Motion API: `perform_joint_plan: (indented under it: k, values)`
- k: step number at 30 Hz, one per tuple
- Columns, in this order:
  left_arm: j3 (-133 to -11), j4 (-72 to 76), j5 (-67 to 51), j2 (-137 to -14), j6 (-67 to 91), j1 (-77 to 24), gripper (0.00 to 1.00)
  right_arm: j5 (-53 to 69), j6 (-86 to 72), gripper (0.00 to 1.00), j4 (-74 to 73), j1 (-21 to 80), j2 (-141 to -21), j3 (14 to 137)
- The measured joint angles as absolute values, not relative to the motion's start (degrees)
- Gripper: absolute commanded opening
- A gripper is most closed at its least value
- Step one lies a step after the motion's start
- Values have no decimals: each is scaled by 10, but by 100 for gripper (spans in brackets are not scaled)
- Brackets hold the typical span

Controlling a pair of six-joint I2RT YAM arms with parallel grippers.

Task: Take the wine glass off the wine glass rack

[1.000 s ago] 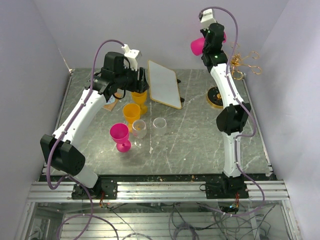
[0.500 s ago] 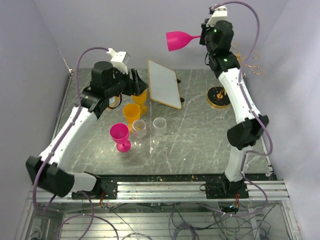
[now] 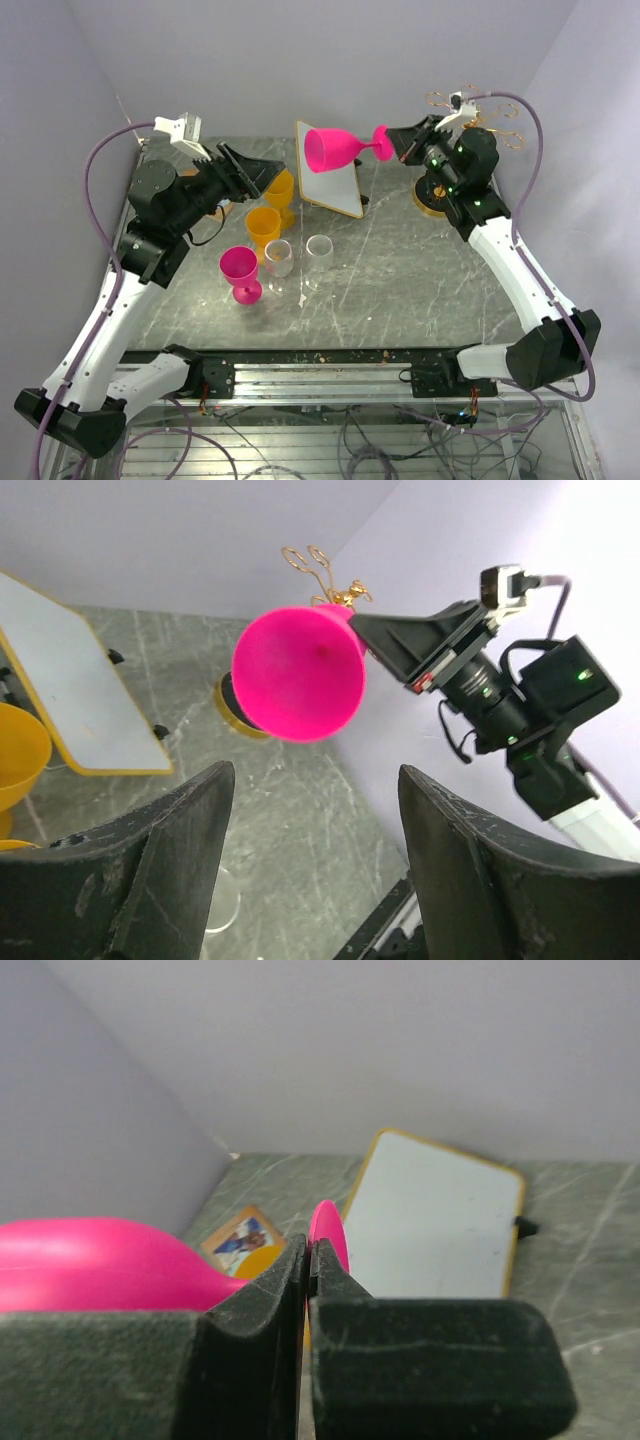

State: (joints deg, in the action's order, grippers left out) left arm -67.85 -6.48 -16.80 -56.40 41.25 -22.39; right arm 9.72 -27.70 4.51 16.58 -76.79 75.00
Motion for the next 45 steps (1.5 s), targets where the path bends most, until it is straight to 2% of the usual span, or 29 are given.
perform_joint_plan:
  k: [4, 9, 12, 14, 15, 20, 22, 28, 32, 35, 45]
  values:
    - [-668, -51, -187, -570, 445, -224, 73, 139, -328, 0, 89, 166, -744, 691]
    - [-667, -58, -209, -609, 459, -234, 75, 176, -371, 0, 134, 166, -725, 652]
    - [-682, -72, -208, -648, 453, -272, 69, 191, -385, 0, 153, 166, -723, 646]
    - [-697, -90, -201, -670, 443, -305, 60, 197, -389, 0, 160, 166, -719, 639]
    - [-705, -96, -195, -679, 438, -319, 50, 200, -390, 0, 161, 166, -716, 636]
    - [-713, -110, -166, -691, 425, -348, 19, 204, -388, 0, 162, 165, -686, 608]
    - [-713, -115, -155, -693, 424, -349, 8, 200, -384, 14, 160, 164, -671, 597]
    - [-728, -148, -139, -730, 404, -360, 7, 154, -340, 71, 91, 165, -615, 556]
    - [-762, -204, -118, -771, 374, -375, 7, 79, -294, 93, 15, 164, -591, 555]
    - [-797, -250, -98, -806, 344, -386, 7, 17, -256, 99, -45, 164, -572, 555]
    - [-1026, -451, -56, -1014, 221, -420, 7, -103, -183, 100, -163, 164, -507, 555]
